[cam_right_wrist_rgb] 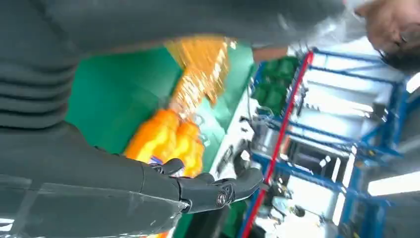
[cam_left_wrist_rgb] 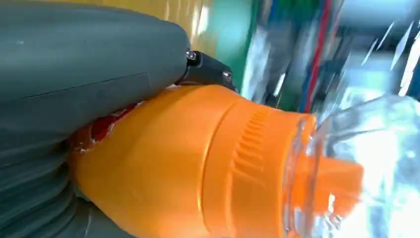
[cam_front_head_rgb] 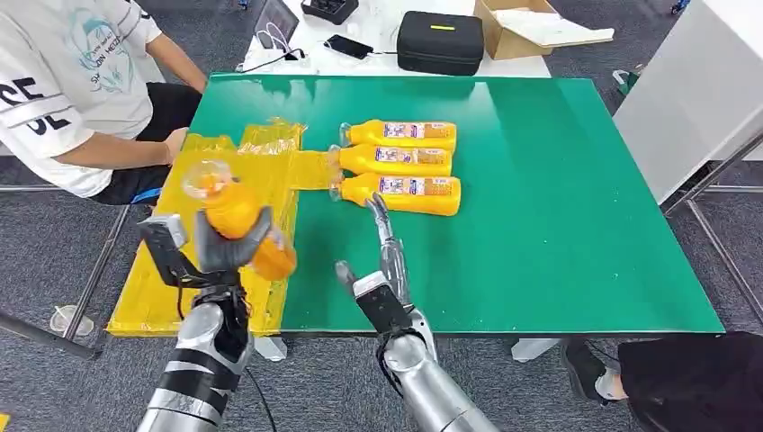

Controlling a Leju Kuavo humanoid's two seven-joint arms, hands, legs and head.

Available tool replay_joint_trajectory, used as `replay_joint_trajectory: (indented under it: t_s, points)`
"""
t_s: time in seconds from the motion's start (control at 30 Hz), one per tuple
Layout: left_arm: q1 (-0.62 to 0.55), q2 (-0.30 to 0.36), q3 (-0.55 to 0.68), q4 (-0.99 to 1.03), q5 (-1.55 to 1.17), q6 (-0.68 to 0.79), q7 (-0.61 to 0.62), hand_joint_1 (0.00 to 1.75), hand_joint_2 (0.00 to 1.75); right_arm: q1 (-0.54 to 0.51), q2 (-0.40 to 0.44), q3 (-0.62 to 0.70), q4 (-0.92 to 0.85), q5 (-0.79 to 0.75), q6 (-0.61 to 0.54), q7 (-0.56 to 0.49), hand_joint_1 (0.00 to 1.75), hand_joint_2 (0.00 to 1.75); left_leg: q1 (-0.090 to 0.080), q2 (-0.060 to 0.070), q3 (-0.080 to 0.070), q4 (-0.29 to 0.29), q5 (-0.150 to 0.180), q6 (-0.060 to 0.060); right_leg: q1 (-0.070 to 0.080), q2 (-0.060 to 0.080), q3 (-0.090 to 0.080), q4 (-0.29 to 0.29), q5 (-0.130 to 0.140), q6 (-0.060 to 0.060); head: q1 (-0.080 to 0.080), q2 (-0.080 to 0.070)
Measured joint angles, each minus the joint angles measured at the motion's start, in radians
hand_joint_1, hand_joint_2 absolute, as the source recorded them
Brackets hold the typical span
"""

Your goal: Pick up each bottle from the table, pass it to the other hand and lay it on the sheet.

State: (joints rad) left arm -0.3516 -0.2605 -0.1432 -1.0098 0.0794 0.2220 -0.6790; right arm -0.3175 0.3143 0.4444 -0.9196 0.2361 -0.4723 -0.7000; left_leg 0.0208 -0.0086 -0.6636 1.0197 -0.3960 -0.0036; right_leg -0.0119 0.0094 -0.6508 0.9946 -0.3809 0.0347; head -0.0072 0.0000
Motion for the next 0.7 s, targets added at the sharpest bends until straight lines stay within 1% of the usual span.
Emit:
replay_joint_trajectory:
  t_s: [0.1, 0.23, 0.4, 0.53, 0.6, 0.63, 0.7]
  points:
    - [-0.012, 0.000, 0.028, -0.010, -0.023, 0.044, -0.010, 1.75, 1.75, 0.011, 0.002, 0.002, -0.036, 0.006, -0.009, 0.000, 0.00, 0.00, 0.000, -0.001, 0.000, 0.000, 0.000, 0.000, 0.000, -0.001, 0.000, 0.000, 0.000, 0.000, 0.000, 0.000]
    - [-0.034, 0.001, 0.063, -0.025, -0.092, 0.182, -0.019, 1.75, 1.75, 0.024, 0.003, 0.016, -0.095, 0.015, -0.040, 0.000, 0.00, 0.00, 0.000, 0.000, 0.000, 0.000, 0.000, 0.000, 0.000, 0.000, 0.000, 0.000, 0.000, 0.000, 0.000, 0.000]
    - [-0.068, 0.009, 0.087, -0.026, -0.113, 0.204, -0.020, 1.75, 1.75, 0.029, 0.004, 0.037, -0.139, 0.022, -0.044, 0.000, 0.00, 0.00, 0.000, -0.001, 0.000, 0.000, 0.000, 0.000, 0.000, -0.001, 0.000, 0.000, 0.000, 0.000, 0.000, 0.000]
    - [-0.078, 0.011, 0.095, -0.026, -0.116, 0.204, -0.020, 1.75, 1.75, 0.034, 0.004, 0.043, -0.155, 0.022, -0.044, 0.000, 0.00, 0.00, 0.000, -0.001, 0.000, 0.000, 0.000, 0.000, 0.000, 0.000, 0.000, 0.000, 0.000, 0.000, 0.000, 0.000]
    - [-0.080, 0.012, 0.100, -0.026, -0.140, 0.227, -0.020, 1.75, 1.75, 0.035, 0.004, 0.046, -0.161, 0.022, -0.044, 0.000, 0.00, 0.00, 0.000, -0.001, 0.000, 0.000, 0.000, 0.000, 0.000, 0.000, 0.000, 0.000, 0.000, 0.000, 0.000, 0.000]
    - [-0.081, 0.013, 0.100, -0.026, -0.172, 0.250, -0.020, 1.75, 1.75, 0.036, 0.004, 0.048, -0.163, 0.021, -0.044, 0.000, 0.00, 0.00, 0.000, -0.001, 0.000, 0.000, 0.000, 0.000, 0.000, 0.000, 0.000, 0.000, 0.000, 0.000, 0.001, 0.000]
    - [-0.100, 0.024, 0.090, -0.002, -0.331, 0.309, -0.014, 1.75, 1.75, 0.036, 0.003, 0.053, -0.171, 0.010, -0.039, 0.000, 0.00, 0.00, 0.000, -0.001, -0.001, 0.000, 0.000, 0.000, 0.000, -0.001, 0.000, 0.000, 0.000, 0.000, 0.001, 0.000]
